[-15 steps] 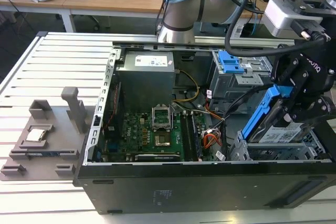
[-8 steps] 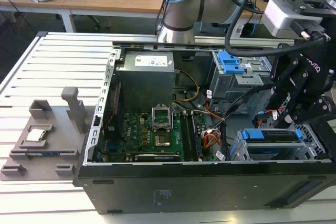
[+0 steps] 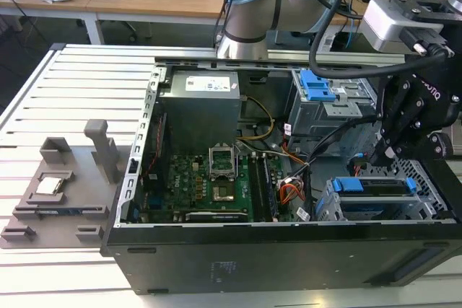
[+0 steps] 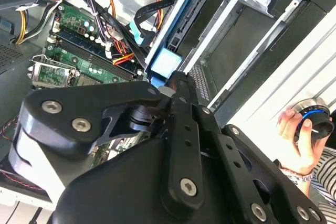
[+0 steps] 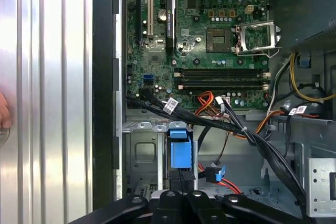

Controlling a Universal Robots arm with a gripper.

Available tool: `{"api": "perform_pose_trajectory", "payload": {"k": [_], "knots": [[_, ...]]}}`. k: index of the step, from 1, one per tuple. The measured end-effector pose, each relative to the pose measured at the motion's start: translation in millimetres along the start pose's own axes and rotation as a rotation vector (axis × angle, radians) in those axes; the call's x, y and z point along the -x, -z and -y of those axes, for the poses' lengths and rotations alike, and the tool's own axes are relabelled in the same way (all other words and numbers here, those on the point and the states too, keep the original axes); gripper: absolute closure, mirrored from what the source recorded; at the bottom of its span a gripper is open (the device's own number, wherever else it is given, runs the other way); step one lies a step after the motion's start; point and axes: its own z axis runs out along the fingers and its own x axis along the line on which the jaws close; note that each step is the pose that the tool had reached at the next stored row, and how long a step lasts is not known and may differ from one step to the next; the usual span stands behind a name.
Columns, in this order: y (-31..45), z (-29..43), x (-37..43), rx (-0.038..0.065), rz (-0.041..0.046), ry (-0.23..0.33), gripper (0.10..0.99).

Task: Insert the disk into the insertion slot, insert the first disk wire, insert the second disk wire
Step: 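Insert the disk into the insertion slot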

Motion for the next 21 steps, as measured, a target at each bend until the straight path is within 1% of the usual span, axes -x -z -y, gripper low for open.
{"api": "perform_pose_trajectory", "payload": {"k": [10, 16, 19, 21], "knots": [[-0.4, 0.0, 0.0, 0.000, 0.0000, 0.000, 0.980], [-5.5, 0.2, 0.0, 0.000, 0.0000, 0.000, 0.980], [-9.7, 0.7, 0.2, 0.000, 0.0002, 0.000, 0.980], [-12.5, 2.3, 0.3, 0.000, 0.0000, 0.000, 0.980]]}}
